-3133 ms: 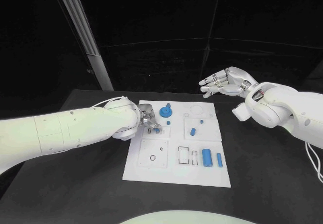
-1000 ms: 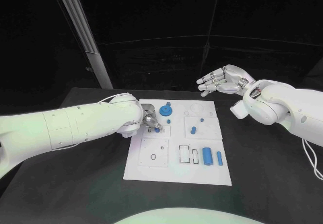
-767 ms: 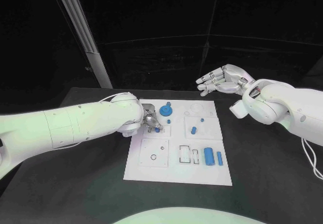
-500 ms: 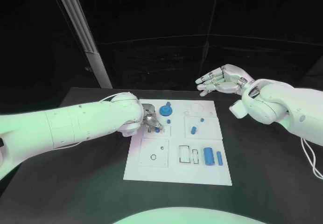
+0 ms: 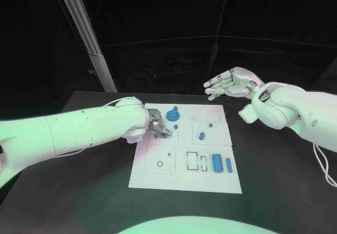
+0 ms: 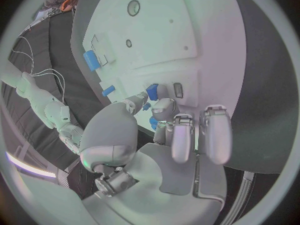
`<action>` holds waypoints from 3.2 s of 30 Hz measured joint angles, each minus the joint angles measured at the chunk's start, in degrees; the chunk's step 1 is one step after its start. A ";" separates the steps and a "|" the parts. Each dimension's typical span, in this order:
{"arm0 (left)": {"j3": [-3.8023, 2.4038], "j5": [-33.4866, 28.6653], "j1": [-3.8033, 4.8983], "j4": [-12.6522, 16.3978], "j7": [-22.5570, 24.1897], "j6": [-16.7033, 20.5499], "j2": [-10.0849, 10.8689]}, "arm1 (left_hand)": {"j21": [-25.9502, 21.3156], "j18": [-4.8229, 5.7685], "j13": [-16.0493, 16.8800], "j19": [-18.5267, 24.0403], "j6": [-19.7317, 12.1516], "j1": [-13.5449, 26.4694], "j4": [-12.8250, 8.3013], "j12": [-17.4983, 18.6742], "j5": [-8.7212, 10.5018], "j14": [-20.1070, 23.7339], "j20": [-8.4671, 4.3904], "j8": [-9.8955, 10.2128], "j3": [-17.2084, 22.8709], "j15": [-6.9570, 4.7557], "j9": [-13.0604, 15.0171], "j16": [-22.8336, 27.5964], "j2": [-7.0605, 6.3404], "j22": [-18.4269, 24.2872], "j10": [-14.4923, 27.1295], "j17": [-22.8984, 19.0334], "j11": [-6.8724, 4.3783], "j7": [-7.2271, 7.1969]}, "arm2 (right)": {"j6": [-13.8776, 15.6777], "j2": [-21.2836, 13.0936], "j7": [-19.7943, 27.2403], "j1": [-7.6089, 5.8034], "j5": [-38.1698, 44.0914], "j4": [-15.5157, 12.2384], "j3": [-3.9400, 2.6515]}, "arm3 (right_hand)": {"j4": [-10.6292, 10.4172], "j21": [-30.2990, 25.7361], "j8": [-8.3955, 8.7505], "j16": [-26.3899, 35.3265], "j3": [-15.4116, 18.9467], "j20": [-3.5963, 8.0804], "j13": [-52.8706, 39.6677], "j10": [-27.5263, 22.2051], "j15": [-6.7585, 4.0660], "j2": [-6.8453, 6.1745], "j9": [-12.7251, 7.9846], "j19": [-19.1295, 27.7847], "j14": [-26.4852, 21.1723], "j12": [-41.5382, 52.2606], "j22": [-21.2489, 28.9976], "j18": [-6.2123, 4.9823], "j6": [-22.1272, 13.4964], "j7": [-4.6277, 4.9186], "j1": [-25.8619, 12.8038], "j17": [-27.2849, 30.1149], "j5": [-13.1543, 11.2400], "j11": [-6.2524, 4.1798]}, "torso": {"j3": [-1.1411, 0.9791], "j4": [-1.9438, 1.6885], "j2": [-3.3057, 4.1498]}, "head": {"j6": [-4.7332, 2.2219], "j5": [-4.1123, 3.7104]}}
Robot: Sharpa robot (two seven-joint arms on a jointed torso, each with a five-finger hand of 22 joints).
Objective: Assemble the parts on the task board
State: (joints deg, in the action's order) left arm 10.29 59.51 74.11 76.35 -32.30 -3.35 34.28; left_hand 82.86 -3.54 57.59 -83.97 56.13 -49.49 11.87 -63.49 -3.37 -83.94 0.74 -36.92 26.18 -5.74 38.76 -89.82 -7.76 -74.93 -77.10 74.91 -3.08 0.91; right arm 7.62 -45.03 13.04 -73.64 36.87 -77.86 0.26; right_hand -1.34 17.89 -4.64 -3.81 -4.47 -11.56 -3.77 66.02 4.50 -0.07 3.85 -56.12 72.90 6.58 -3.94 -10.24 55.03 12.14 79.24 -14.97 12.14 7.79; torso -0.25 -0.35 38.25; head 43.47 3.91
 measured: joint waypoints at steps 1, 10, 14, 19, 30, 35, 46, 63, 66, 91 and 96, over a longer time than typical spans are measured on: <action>0.00 -0.01 -0.01 0.01 0.00 0.09 0.05 | 0.00 0.00 0.01 0.00 0.00 0.22 0.41 0.00 0.00 -0.09 0.00 0.00 -0.85 -0.09 0.01 0.00 -0.23 0.00 0.00 0.00 0.00 0.00 | -0.01 0.01 0.00 0.00 0.00 0.02 0.00 | 0.00 0.00 0.00 0.00 0.00 0.00 0.00 -0.01 0.00 0.00 0.00 0.00 0.00 0.00 0.00 0.00 0.00 0.00 0.00 0.00 0.00 0.01 | 0.01 -0.01 -0.01 | 0.00 -0.01; -0.12 -0.05 -0.02 0.82 -0.03 1.26 1.18 | 0.00 0.59 0.08 -0.01 0.20 2.90 4.62 -0.36 0.00 -0.10 -0.36 0.01 -10.33 -0.09 0.56 0.00 0.01 0.00 0.01 0.00 0.01 -0.20 | -0.06 0.18 0.03 0.01 0.00 0.31 0.00 | -0.17 -0.23 0.00 0.00 -0.17 0.00 0.00 -0.01 0.22 0.03 0.00 0.00 -0.22 -0.03 0.05 0.01 0.00 0.00 -0.48 0.13 0.00 0.01 | 0.02 -0.03 -0.02 | -0.19 -0.01; -2.06 -0.09 0.12 1.51 -0.02 1.66 1.95 | -0.04 0.56 -0.78 0.02 0.20 2.94 4.69 -0.11 0.00 -0.10 -0.40 0.01 -13.00 -0.09 0.70 0.00 0.06 0.00 0.05 0.00 0.02 -0.20 | -0.09 0.25 0.05 0.02 0.00 0.50 0.00 | -0.17 -0.23 0.00 0.00 -0.17 0.00 -0.01 -0.01 0.22 -0.14 0.00 0.00 -0.22 -0.22 0.05 0.00 0.00 0.00 -0.78 0.19 0.00 0.01 | 0.03 -0.03 -0.02 | -0.59 0.08; -4.55 -0.13 2.10 1.51 0.04 0.91 2.46 | -1.84 0.55 -4.59 0.02 -2.21 0.94 4.65 3.25 0.00 -0.10 -0.40 1.35 -16.19 -0.09 0.58 0.00 1.37 0.00 3.02 0.00 0.74 0.71 | -0.10 0.25 0.05 0.02 0.00 0.75 0.01 | -0.17 -0.47 0.00 0.00 -0.17 0.00 -0.01 -0.21 0.22 0.01 0.00 0.00 -0.22 -0.22 0.05 0.00 -0.20 0.20 -1.07 0.26 0.00 0.22 | 0.03 -0.03 -0.04 | -1.08 0.15; -5.30 -0.26 5.15 -7.68 -0.33 -7.78 -1.46 | -2.72 0.52 -6.03 0.00 -5.28 -4.70 4.53 4.30 0.23 0.02 0.83 7.84 -21.55 1.30 -3.89 0.00 4.01 0.00 4.17 0.00 2.54 2.75 | -0.18 0.81 0.05 0.04 0.01 1.39 0.02 | -0.17 -0.46 0.00 0.00 -0.17 0.00 -0.01 -0.21 0.43 0.01 0.00 0.00 -0.43 -0.22 0.04 0.00 -0.20 0.20 -1.06 0.25 0.00 0.21 | -0.05 0.07 -0.02 | -1.70 0.40; -5.21 -0.29 5.31 -12.73 -0.50 -11.20 -3.74 | -2.72 0.50 -6.17 -0.03 -4.93 -6.34 4.35 4.28 0.23 -0.12 1.20 8.77 -22.64 1.57 -5.04 0.00 5.09 0.00 4.21 0.00 2.58 3.10 | -0.24 0.89 0.04 0.05 0.01 1.46 0.02 | -0.17 -0.46 0.00 0.00 -0.17 0.00 -0.01 -0.21 0.43 0.01 0.00 0.00 -0.43 -0.22 0.04 0.00 -0.20 0.20 -1.06 0.31 0.00 0.21 | -0.06 0.11 0.05 | -1.79 0.51; -4.70 0.66 4.95 -19.00 -0.33 -14.89 -6.41 | -2.72 0.49 -6.43 -0.02 -3.91 -9.39 3.86 4.28 0.23 -0.12 1.20 9.55 -23.41 1.57 -6.22 0.00 6.62 0.00 4.42 0.00 2.78 3.06 | -0.25 0.95 0.03 0.05 0.02 1.49 0.03 | -0.16 -0.76 0.00 0.00 -0.16 0.00 -0.01 -0.21 0.43 0.01 0.00 0.00 -0.43 -0.22 0.04 0.00 -0.20 0.20 -1.06 0.31 0.00 0.21 | 0.02 0.07 0.07 | -1.37 0.64; -4.03 2.51 3.98 -22.60 0.53 -17.50 -8.05 | -2.72 0.49 -6.05 -0.02 -3.08 -10.24 3.70 3.63 0.22 -0.11 1.20 9.55 -23.56 1.56 -6.53 0.00 6.99 0.00 4.42 0.00 2.78 3.07 | -0.26 1.30 0.06 0.07 0.02 1.66 0.03 | -0.16 -0.76 0.00 0.00 -0.16 0.00 -0.01 -0.21 0.43 0.01 0.00 0.00 -0.43 -0.22 0.03 0.00 -0.20 0.20 -1.06 0.36 0.00 0.21 | 0.02 0.02 0.02 | -0.91 0.77; -3.99 2.60 3.78 -22.61 0.82 -17.81 -8.25 | -2.72 0.48 -5.92 -0.02 -3.08 -10.52 3.70 3.63 0.22 -0.11 1.20 9.55 -23.56 1.56 -6.53 0.00 7.27 0.00 4.42 0.00 2.78 3.08 | -0.27 1.34 0.06 0.07 0.02 1.70 0.03 | -0.16 -0.76 0.00 0.00 -0.16 0.00 -0.01 -0.21 0.43 0.02 0.00 0.00 -0.43 -0.22 0.04 0.00 -0.20 0.20 -1.06 0.36 0.00 0.21 | 0.00 -0.03 0.02 | -0.87 0.73; -3.84 2.84 3.02 -23.13 1.94 -18.46 -9.43 | -2.72 0.47 -5.82 -0.02 -2.07 -13.84 2.33 3.37 0.22 -0.11 1.19 10.04 -23.32 1.56 -7.27 0.00 8.81 0.00 4.20 0.00 2.56 2.86 | -0.50 1.65 0.10 0.08 0.02 1.80 0.03 | -0.01 -0.76 0.00 0.00 -0.31 0.00 -0.02 -0.21 0.43 0.02 0.00 0.00 -0.43 -0.22 0.03 0.00 -0.39 0.01 -1.05 0.40 0.00 0.21 | -0.01 -0.02 -0.02 | -0.63 0.59; -3.84 2.86 3.00 -23.35 1.98 -18.46 -9.62 | -2.72 0.47 -5.90 -0.02 -2.07 -14.99 1.37 3.37 0.22 -0.11 1.19 10.19 -22.98 1.56 -7.47 0.00 9.37 0.00 4.20 0.00 2.56 2.86 | -0.52 1.65 0.10 0.08 0.02 1.80 0.03 | -0.01 -0.76 0.00 0.00 -0.31 0.00 -0.02 -0.21 0.43 0.02 0.00 0.00 -0.43 -0.22 0.03 0.00 -0.38 0.01 -1.05 0.40 0.00 0.21 | -0.01 -0.02 -0.03 | -0.58 0.63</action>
State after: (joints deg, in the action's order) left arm 6.45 62.37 77.11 53.00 -30.32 -21.82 24.66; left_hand 80.14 -3.07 51.68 -83.99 54.06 -64.48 13.24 -60.12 -3.15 -84.05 1.93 -26.73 3.20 -4.18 31.29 -89.82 1.61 -74.93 -72.90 74.91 -0.52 3.77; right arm 7.10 -43.39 13.14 -73.56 36.89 -76.06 0.28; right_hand -1.35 17.13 -4.64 -3.81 -4.78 -11.56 -3.78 65.81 4.92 -0.05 3.85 -56.12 72.47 6.36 -3.91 -10.23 54.64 12.15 78.18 -14.57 12.14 8.00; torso -0.26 -0.37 38.22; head 42.89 4.54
